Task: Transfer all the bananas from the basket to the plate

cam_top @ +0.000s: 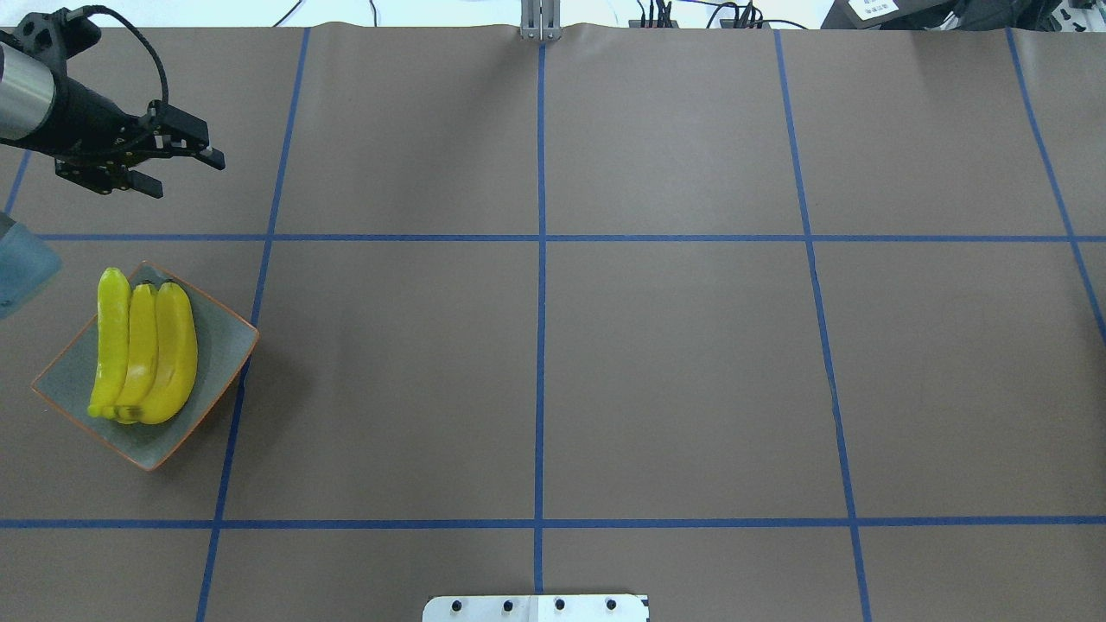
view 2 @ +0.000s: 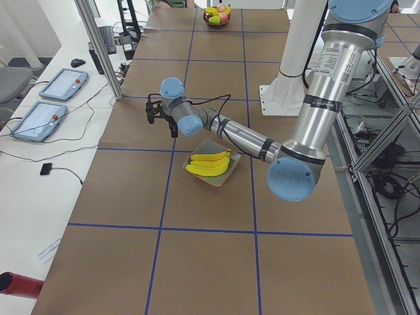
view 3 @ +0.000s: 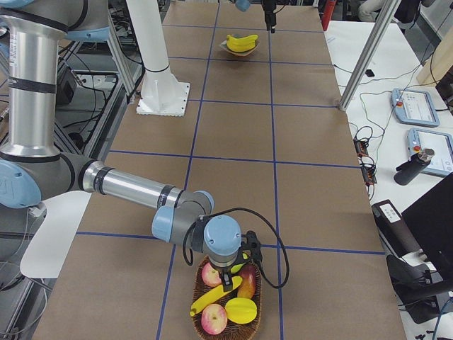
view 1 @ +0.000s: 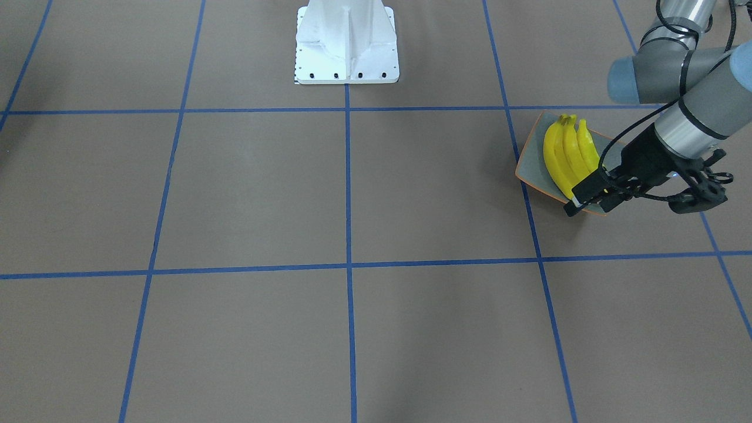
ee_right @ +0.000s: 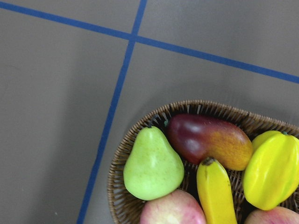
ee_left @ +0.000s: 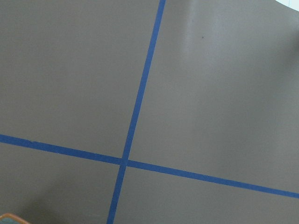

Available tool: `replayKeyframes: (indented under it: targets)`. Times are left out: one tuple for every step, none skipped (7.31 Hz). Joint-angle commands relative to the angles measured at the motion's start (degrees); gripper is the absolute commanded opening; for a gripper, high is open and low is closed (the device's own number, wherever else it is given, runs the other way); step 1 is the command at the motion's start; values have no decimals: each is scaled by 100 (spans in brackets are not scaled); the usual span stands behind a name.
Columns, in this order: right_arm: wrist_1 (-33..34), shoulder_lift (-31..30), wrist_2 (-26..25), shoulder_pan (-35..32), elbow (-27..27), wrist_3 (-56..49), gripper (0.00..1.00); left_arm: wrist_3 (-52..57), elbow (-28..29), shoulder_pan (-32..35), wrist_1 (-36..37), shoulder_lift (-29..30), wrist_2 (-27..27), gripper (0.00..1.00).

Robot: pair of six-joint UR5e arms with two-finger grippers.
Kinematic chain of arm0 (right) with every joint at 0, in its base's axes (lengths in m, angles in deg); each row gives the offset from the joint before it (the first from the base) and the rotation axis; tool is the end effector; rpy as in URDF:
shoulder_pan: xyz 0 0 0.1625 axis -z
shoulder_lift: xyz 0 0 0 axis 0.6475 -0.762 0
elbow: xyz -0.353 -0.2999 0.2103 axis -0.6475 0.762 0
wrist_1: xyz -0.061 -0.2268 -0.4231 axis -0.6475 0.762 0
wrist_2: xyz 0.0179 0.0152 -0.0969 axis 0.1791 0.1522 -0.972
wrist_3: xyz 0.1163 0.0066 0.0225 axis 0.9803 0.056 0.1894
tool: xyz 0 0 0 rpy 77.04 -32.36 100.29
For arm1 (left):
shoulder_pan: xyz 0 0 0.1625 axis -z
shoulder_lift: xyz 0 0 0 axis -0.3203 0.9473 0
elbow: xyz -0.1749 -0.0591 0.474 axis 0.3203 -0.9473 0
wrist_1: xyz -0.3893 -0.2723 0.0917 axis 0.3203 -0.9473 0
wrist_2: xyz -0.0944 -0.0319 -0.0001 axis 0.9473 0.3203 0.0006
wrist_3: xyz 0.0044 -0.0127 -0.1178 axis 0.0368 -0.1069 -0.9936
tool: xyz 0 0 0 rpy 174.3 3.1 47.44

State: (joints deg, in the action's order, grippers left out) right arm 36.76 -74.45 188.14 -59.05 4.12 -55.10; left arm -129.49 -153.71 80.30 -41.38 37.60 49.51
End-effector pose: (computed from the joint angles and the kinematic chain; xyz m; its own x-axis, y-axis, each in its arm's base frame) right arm 0.1239 -0.4406 0.8739 0.6690 -0.2639 0.6948 0.2045 0.9641 0.1692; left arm 0.2874 -0.6421 0.4448 0.4099 -0.1927 -0.8915 0.2523 0.9632 -0.0922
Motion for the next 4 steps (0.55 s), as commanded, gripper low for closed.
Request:
replayKeyframes:
  targets:
    - [-10, -18, -67, -35, 670, -377, 100, -6, 12, -54, -9, 38, -57, 100]
    - [-1, 26, -172, -35, 812, -641, 100, 3, 12, -54, -9, 55, -65, 100]
    - [7, 104, -173, -26, 831, -609, 100, 3, 21, -54, -9, 55, -65, 100]
    - [7, 305, -173, -35, 857, -547, 100, 3, 39, -71, -9, 64, -74, 100]
